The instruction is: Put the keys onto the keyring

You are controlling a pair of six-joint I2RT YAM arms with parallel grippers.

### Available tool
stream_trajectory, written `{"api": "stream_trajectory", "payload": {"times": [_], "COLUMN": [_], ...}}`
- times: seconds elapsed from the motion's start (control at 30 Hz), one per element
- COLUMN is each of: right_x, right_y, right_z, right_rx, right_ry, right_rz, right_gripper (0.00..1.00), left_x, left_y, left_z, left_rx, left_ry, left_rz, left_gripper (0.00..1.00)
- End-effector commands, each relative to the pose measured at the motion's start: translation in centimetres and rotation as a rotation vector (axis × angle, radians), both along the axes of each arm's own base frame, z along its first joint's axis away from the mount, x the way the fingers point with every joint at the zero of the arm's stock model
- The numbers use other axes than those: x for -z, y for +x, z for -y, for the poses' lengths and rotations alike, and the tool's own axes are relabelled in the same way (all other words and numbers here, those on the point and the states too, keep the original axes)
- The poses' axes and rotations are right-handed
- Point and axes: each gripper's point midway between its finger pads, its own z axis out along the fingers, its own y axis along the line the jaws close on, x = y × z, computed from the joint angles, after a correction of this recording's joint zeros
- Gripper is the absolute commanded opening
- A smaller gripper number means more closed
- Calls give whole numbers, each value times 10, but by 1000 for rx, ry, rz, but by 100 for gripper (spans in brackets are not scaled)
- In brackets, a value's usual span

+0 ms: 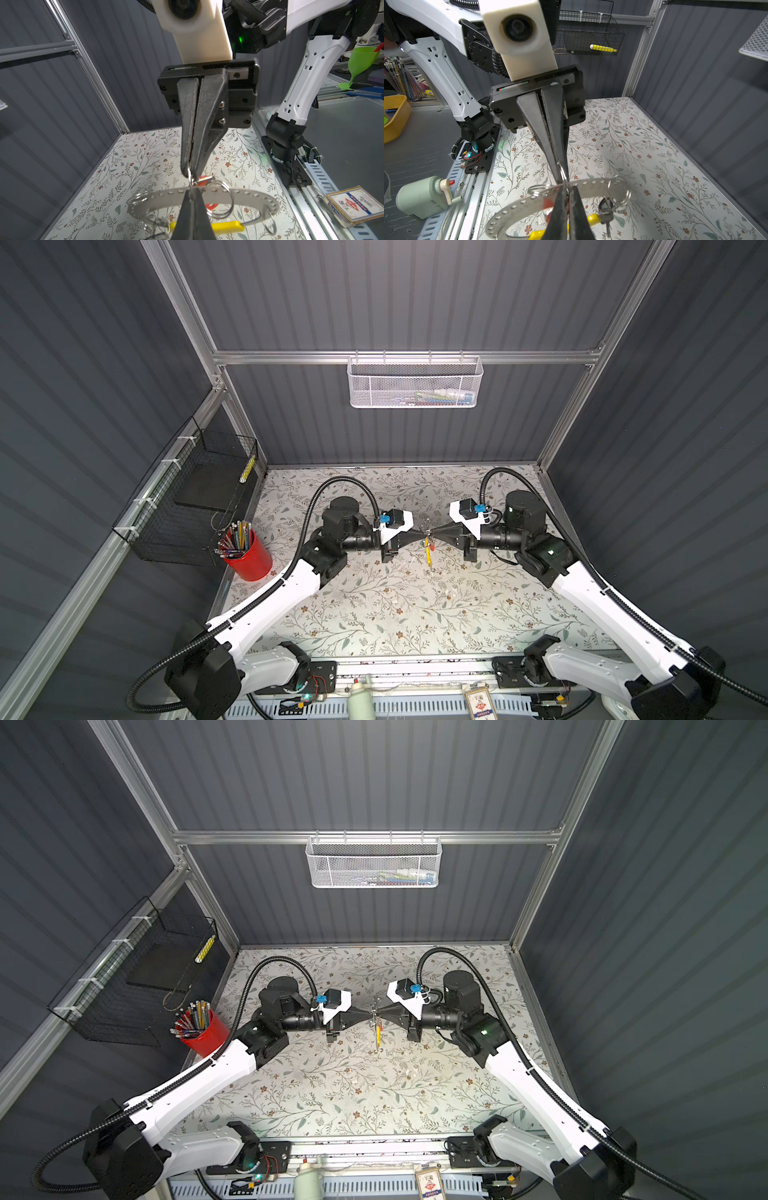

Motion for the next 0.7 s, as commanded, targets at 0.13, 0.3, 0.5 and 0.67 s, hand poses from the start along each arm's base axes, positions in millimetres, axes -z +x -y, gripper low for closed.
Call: {"api": "stream_trajectory", "payload": {"times": [0.13, 0.3, 0.5, 0.67], "right_x": [2, 22, 37, 39], "right_y": [1, 9, 15, 18], "right_z": [6, 11, 7, 5], "right_rx": [43, 96, 111, 127], "right_ry": [-58, -168, -279, -326], "right_rz": [-25, -96, -132, -125], "right_gripper": [0, 0, 0, 0], "left_x": [9, 8, 3, 12], "left_y": [16, 26, 26, 18], "left_z": [-3, -12, -11, -2], "left_rx": [-72, -137, -105, -30], "left_ry": [123, 226, 324, 398], "left_rz": [36, 108, 155, 133], "left_gripper": [26, 35, 33, 32]}}
